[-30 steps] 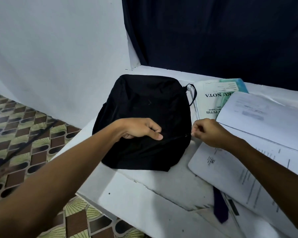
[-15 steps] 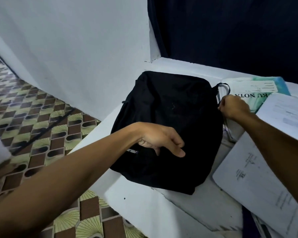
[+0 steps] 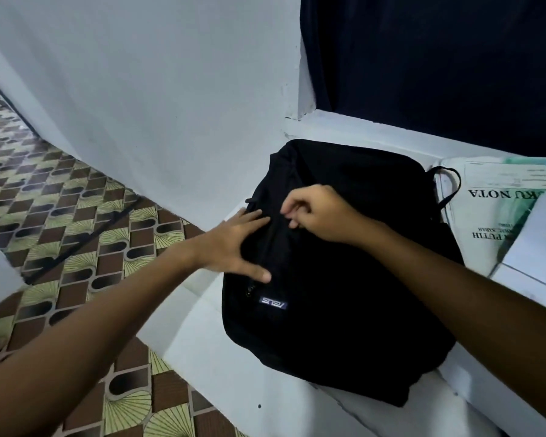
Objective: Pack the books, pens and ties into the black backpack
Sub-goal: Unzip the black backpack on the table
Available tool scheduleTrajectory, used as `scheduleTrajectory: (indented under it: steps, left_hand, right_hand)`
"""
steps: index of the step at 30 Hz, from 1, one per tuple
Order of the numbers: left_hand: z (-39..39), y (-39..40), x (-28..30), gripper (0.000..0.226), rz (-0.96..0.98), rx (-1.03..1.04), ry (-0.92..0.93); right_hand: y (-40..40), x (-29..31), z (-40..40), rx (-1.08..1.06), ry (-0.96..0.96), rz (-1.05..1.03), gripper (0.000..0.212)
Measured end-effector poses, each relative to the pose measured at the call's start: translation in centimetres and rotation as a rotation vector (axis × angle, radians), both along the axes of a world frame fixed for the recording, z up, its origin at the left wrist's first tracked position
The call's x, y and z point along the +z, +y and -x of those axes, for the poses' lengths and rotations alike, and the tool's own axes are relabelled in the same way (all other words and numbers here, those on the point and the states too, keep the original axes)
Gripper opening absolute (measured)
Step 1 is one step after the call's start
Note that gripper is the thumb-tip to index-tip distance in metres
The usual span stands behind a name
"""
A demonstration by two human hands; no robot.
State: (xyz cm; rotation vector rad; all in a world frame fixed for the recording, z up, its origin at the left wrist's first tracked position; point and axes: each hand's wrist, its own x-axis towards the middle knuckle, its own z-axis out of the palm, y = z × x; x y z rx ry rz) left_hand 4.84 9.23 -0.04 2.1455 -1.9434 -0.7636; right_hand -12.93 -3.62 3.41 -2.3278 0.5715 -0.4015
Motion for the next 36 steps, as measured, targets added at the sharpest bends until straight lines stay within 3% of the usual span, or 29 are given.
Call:
scheduleTrajectory:
  steps: [3, 7, 12, 16, 20, 23, 27, 36]
  left_hand:
    - [-1.2, 1.9, -1.9, 0.151, -0.063, -0.053, -0.041]
    - [-2.3, 3.0, -3.5, 0.151, -0.074, -0.099, -0.035]
    - [-2.2, 3.6, -4.6, 0.151, -0.048, -0.143, -0.059]
    - [-1.9, 3.7, -5.0, 0.152, -0.029, -0.125, -0.062]
    - [-1.2, 3.8, -4.6, 0.153, -0.045, -0.088, -0.058]
    - [-0.4, 3.9, -4.2, 0.15, -0.071, -0.065, -0.116]
    - [0.0, 3.9, -3.8, 0.146, -0.115, -0.056, -0.136]
    - [0.3, 3.7, -3.2, 0.143, -0.178, -0.072, -0.179]
  right_hand:
    - [2.0, -1.9, -1.6, 0.15, 0.137, -0.051, 0.027]
    - [2.9, -3.2, -1.7, 0.268, 0.335, 0.032, 0.023]
    - [5.1, -3.7, -1.8, 0.358, 0.533, 0.333, 0.043]
    - [6.0, -4.8, -1.6, 0.363, 0.46, 0.479, 0.037]
    - [6.3, -5.2, -2.0, 0.377, 0.367, 0.427, 0.02]
    - [5.8, -4.3, -2.4, 0.381, 0.426, 0.32, 0.014]
    - [4.1, -2.6, -2.9, 0.28, 0.531, 0.343, 0.015]
    - [-4.0, -0.9, -6.4, -0.177, 0.493, 0.373, 0.019]
